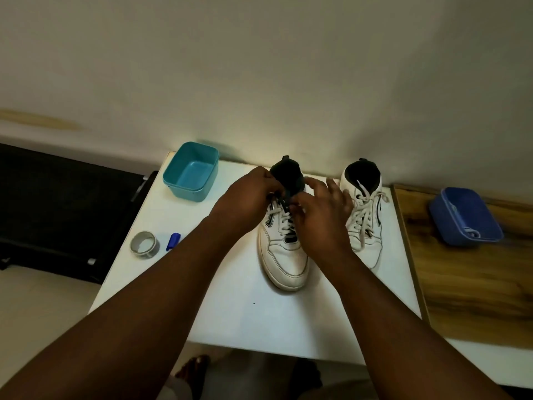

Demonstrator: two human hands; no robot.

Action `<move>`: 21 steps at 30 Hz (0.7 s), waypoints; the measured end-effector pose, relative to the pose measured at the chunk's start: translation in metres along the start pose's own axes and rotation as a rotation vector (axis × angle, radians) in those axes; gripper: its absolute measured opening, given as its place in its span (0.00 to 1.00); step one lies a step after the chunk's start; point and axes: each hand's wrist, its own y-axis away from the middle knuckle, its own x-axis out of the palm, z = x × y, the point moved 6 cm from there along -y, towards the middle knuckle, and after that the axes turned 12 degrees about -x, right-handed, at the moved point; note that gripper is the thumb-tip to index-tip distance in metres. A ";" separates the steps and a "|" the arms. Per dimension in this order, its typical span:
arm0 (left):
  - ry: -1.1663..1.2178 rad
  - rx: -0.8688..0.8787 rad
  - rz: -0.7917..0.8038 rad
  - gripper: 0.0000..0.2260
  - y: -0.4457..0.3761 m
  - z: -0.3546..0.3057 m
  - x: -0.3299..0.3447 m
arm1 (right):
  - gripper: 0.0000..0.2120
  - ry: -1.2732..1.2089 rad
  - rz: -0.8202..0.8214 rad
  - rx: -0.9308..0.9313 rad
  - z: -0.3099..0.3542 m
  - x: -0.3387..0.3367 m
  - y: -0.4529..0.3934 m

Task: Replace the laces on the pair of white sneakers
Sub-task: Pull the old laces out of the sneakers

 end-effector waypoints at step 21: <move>-0.127 -0.039 0.004 0.12 0.008 -0.011 0.002 | 0.10 -0.234 -0.023 0.149 -0.023 -0.008 0.007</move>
